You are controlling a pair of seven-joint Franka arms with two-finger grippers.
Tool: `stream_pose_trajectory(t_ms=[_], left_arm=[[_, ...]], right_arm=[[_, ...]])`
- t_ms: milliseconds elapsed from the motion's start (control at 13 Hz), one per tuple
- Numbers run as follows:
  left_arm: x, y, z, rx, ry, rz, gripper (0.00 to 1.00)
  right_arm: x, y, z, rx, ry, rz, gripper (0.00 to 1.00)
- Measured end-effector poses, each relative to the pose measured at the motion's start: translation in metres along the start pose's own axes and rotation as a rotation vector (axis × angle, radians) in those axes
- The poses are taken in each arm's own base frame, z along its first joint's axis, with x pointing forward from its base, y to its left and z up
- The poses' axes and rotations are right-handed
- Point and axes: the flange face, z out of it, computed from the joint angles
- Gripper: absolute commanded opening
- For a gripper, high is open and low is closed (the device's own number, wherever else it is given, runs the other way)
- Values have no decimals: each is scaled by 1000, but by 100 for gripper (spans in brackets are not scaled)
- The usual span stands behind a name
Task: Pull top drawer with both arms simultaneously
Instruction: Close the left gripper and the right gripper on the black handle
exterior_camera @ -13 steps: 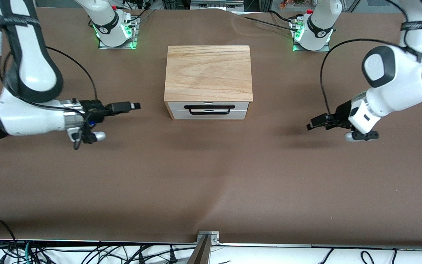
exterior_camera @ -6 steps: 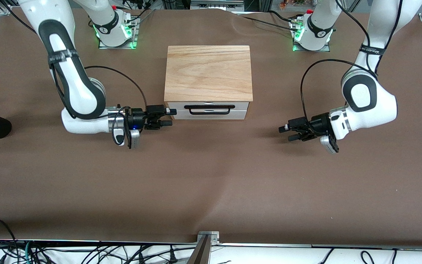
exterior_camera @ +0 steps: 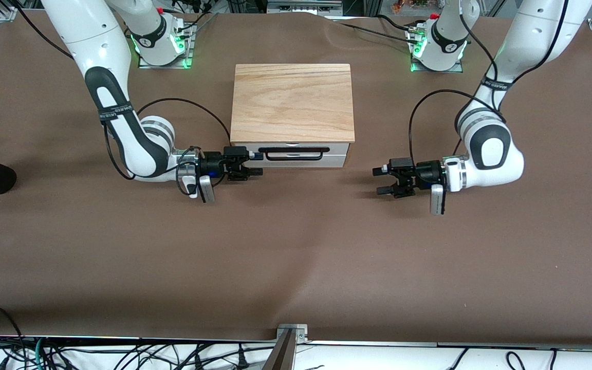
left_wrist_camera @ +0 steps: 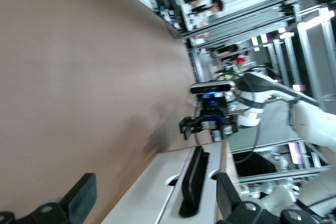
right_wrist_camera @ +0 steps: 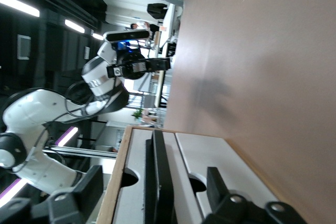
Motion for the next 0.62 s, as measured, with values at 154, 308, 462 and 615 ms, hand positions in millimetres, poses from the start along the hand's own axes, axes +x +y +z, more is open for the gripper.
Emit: stream_pose_trajectory(t_ms=[154, 308, 462, 615], left_arm=[[-9, -10, 17, -75, 24, -36, 100], [-19, -21, 33, -109, 46, -84, 96], [-30, -29, 56, -134, 55, -138, 94], [-40, -30, 73, -146, 34, -186, 94]], right_arm=[[-13, 5, 6, 46, 1, 58, 63], [-18, 8, 8, 54, -1, 84, 54], [-21, 10, 10, 57, -5, 94, 45], [-24, 13, 13, 57, -8, 103, 41]])
